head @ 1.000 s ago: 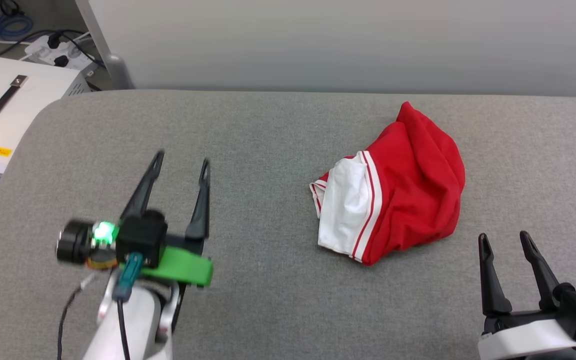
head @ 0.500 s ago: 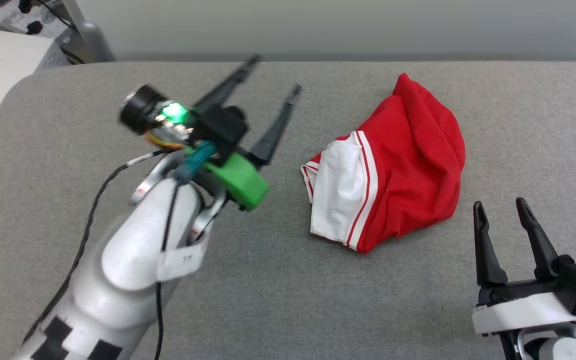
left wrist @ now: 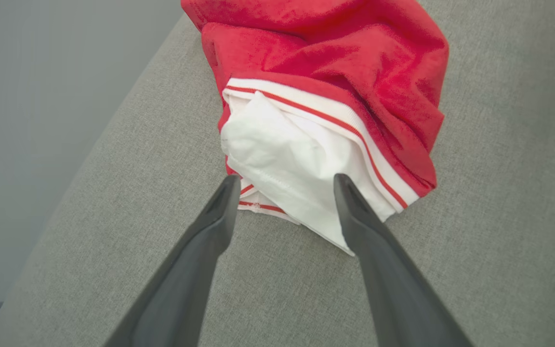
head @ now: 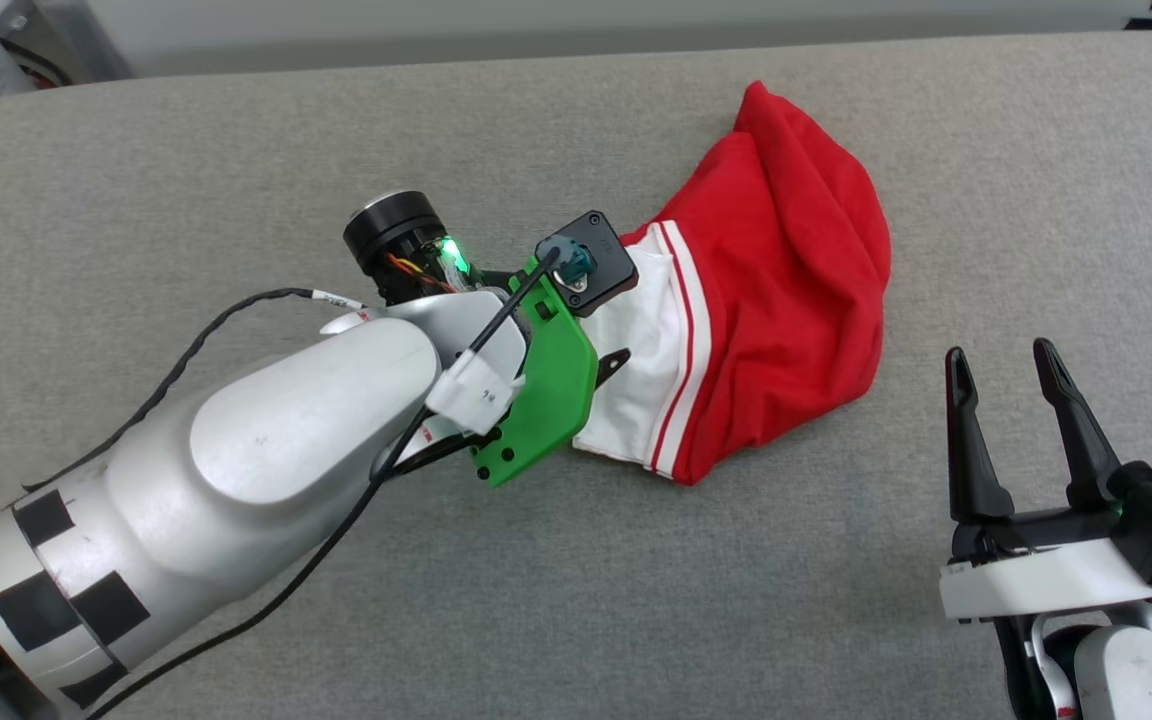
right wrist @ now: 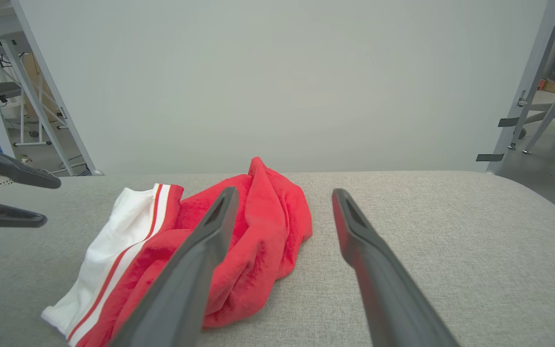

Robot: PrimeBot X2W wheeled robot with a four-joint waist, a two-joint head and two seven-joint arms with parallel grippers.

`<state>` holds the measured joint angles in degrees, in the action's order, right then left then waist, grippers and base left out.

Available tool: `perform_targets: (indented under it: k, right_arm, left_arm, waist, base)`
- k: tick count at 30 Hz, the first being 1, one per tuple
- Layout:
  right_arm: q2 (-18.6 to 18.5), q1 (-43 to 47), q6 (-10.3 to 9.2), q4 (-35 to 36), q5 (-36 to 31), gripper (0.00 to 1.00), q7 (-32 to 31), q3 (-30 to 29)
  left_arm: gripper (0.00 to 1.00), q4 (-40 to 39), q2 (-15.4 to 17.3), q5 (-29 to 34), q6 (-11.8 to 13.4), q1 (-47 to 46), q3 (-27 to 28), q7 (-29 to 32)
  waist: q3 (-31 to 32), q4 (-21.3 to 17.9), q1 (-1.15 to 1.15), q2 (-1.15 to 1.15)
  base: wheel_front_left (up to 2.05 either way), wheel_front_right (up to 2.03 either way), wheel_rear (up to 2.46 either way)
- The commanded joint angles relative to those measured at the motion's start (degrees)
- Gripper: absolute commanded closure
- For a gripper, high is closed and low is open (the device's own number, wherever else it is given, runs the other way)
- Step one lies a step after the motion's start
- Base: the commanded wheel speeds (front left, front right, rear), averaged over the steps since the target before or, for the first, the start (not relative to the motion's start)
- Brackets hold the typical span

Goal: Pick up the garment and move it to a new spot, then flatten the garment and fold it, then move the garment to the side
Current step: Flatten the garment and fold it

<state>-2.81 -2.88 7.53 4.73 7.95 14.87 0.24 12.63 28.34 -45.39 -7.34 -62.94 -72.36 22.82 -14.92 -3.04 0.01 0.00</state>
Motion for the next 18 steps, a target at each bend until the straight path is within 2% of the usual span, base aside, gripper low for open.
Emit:
perform_targets:
  k: [1,4,8,12,18]
  right_arm:
    - [-0.1,-1.4,-0.04,0.2,0.5,0.0,0.1,0.3]
    - [-0.1,-2.7,-0.04,0.3,1.1,0.0,0.1,1.0]
    - [-0.1,-4.3,-0.04,0.5,1.9,0.0,0.1,1.5]
    - [-0.1,-5.5,-0.04,0.7,2.5,0.0,0.1,1.8]
    - [-0.1,-6.8,-0.04,0.8,3.2,0.0,0.1,2.1]
  left_arm:
    - [0.0,-1.0,0.5,-1.3,-0.1,-1.5,-0.5,2.7]
    - [0.0,-4.6,0.7,-1.0,-0.1,0.0,-0.9,11.4]
    - [0.0,-8.7,0.6,-0.2,-0.1,2.9,-1.0,18.8]
    - [0.0,-10.3,0.8,2.1,-0.1,4.5,-1.0,22.6]
    - [0.0,-8.3,1.8,7.5,-0.1,5.2,-1.0,22.9]
  waist:
    - [-1.9,-1.9,-0.01,0.0]
    - [-3.3,-3.1,-0.01,0.0]
    - [-5.0,-4.4,-0.01,0.0]
    - [-7.0,-5.6,-0.01,0.0]
    - [-9.6,-6.8,-0.01,0.0]
  base:
    - [0.0,0.0,0.0]
    - [0.0,0.0,0.0]
    - [0.0,0.0,0.0]
    - [0.0,0.0,0.0]
    - [0.0,0.0,0.0]
